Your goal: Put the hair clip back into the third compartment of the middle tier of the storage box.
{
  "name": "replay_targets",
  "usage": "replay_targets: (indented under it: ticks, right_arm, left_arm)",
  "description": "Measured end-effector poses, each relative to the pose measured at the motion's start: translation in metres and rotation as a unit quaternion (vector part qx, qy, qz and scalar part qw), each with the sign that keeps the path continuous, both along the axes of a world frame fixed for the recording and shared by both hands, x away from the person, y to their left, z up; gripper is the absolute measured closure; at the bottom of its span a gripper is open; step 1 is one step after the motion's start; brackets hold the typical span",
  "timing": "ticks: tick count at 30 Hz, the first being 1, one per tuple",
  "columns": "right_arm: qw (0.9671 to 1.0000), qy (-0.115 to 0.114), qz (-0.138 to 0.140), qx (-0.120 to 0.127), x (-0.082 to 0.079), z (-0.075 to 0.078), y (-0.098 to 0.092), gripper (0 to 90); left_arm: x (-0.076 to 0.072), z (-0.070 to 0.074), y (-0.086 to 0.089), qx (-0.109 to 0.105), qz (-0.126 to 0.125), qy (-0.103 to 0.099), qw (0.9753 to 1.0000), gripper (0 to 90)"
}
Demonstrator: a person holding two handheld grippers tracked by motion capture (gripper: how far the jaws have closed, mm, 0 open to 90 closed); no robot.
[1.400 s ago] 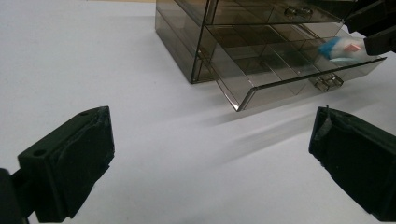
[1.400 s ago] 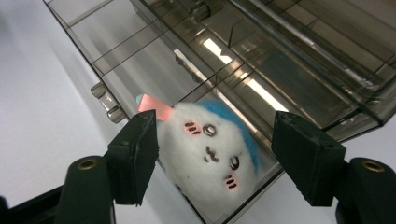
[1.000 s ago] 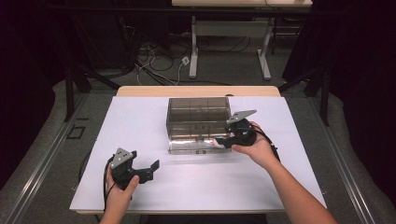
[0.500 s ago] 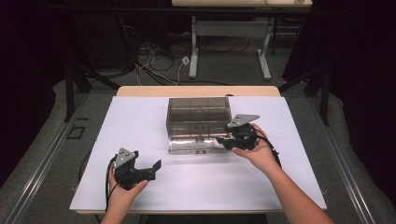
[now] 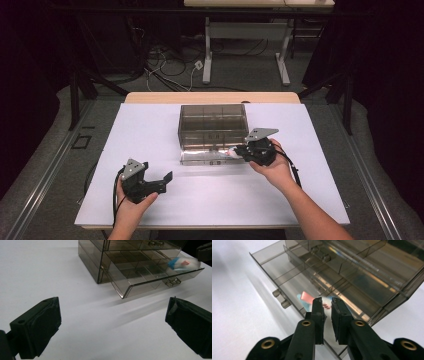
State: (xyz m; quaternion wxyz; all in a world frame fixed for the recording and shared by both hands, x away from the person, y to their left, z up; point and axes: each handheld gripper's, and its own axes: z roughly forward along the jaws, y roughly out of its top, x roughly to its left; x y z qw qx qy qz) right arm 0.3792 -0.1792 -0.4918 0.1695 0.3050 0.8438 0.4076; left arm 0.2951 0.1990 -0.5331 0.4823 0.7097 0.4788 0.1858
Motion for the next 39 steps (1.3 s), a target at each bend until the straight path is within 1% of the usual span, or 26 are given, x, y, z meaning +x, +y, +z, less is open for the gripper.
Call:
replay_targets:
  ticks: [2,3,8,11,13,15,16,17,18,19,20,21,22,24,25,26,27,28,29,31,32,34,35,36,37,39]
  right_arm:
    - [1.0,0.002,0.003,0.004,0.0,-0.003,0.0,81.7]
    - [1.0,0.007,0.004,0.001,-0.001,-0.004,0.0,81.7]
    - [1.0,0.006,0.0,-0.003,0.001,-0.007,0.0,83.1]
    - [1.0,0.004,-0.002,0.003,0.002,-0.008,0.0,83.1]
    - [1.0,0.005,-0.002,0.002,0.002,-0.007,-0.001,83.1]
    - [1.0,0.007,-0.003,0.004,0.002,-0.007,-0.001,83.0]
    - [1.0,0.006,-0.004,0.005,0.002,-0.007,-0.001,83.0]
    - [1.0,0.005,-0.004,0.004,0.002,-0.007,-0.002,82.9]
    - [1.0,0.004,-0.004,0.005,0.002,-0.007,-0.002,82.9]
    - [1.0,0.005,-0.003,0.007,0.002,-0.007,-0.002,82.9]
    - [1.0,0.002,-0.003,0.008,0.002,-0.007,-0.002,82.9]
    - [1.0,0.003,-0.002,0.009,0.002,-0.007,-0.003,82.9]
    - [0.9999,0.003,-0.001,0.01,0.002,-0.007,-0.003,82.9]
    - [0.9999,0.002,-0.001,0.011,0.003,-0.007,-0.003,82.9]
    - [0.9999,0.004,0.0,0.011,0.002,-0.007,-0.004,82.9]
    - [0.9998,0.0,-0.001,0.018,0.002,-0.007,-0.004,82.8]
    - [0.9997,0.0,-0.003,0.023,0.002,-0.007,-0.004,82.6]
    - [0.9997,0.0,-0.002,0.024,0.002,-0.006,-0.005,82.4]
    - [0.9997,0.0,-0.003,0.026,0.001,-0.006,-0.005,82.3]
    - [0.9994,-0.003,-0.002,0.035,0.0,-0.006,-0.006,82.2]
    - [0.9992,-0.004,-0.002,0.039,-0.001,-0.005,-0.007,82.2]
    - [0.999,-0.004,-0.004,0.045,-0.002,-0.005,-0.008,82.2]
    - [0.9987,-0.004,-0.006,0.05,-0.002,-0.005,-0.008,82.2]
    - [0.9986,-0.005,-0.005,0.052,-0.002,-0.005,-0.009,82.2]
    - [0.9988,-0.005,-0.005,0.048,-0.003,-0.004,-0.009,82.3]
    - [0.9984,-0.008,-0.008,0.055,-0.004,-0.002,-0.011,82.6]
  left_arm:
    - [0.0,0.0,0.0,0.001,-0.001,0.001,1.0,0.5]
    - [0.0,0.0,-0.001,0.002,-0.001,0.001,1.0,0.5]
    - [0.0,-0.001,-0.001,0.001,-0.003,0.0,1.0,0.8]
    - [0.0,-0.001,-0.004,0.004,-0.009,-0.002,1.0,1.8]
    - [-0.001,-0.001,-0.009,0.005,-0.014,-0.011,0.9998,5.0]
    - [-0.002,0.0,-0.013,0.008,-0.022,-0.015,0.9996,11.4]
    - [-0.002,0.0,-0.016,0.004,-0.028,-0.015,0.9995,16.3]
    - [-0.002,0.0,-0.02,0.001,-0.033,-0.012,0.9994,16.8]
    - [-0.002,0.001,-0.023,0.006,-0.043,-0.01,0.999,17.5]
    - [-0.003,0.001,-0.027,0.014,-0.053,-0.011,0.9984,22.7]
    - [-0.003,0.0,-0.03,0.017,-0.057,-0.014,0.9981,31.1]
    - [-0.003,0.0,-0.035,0.024,-0.066,-0.015,0.9974,33.7]
    - [-0.004,0.0,-0.038,0.023,-0.066,-0.016,0.9974,37.1]
    - [-0.002,0.0,-0.044,0.023,-0.072,-0.011,0.9971,41.2]
    - [0.0,0.0,-0.049,0.017,-0.081,-0.004,0.9965,41.5]
    - [0.001,-0.001,-0.051,0.005,-0.093,0.003,0.9957,46.7]
    - [0.002,-0.001,-0.055,0.002,-0.1,0.007,0.995,50.2]
    - [0.003,-0.002,-0.059,0.004,-0.101,0.012,0.9948,49.8]
    - [0.004,-0.002,-0.064,0.011,-0.1,0.015,0.9948,49.8]
    - [0.006,-0.002,-0.071,0.009,-0.094,0.024,0.9952,49.8]
    - [0.007,-0.002,-0.074,0.01,-0.094,0.023,0.9952,49.9]
    - [0.009,-0.001,-0.079,0.009,-0.096,0.026,0.995,54.9]
    - [0.01,0.0,-0.081,0.005,-0.096,0.035,0.9948,57.6]
    - [0.011,0.0,-0.082,0.008,-0.093,0.035,0.995,59.8]
    - [0.013,0.001,-0.083,0.005,-0.087,0.04,0.9954,61.5]
    - [0.015,0.002,-0.084,-0.012,-0.081,0.058,0.995,65.1]
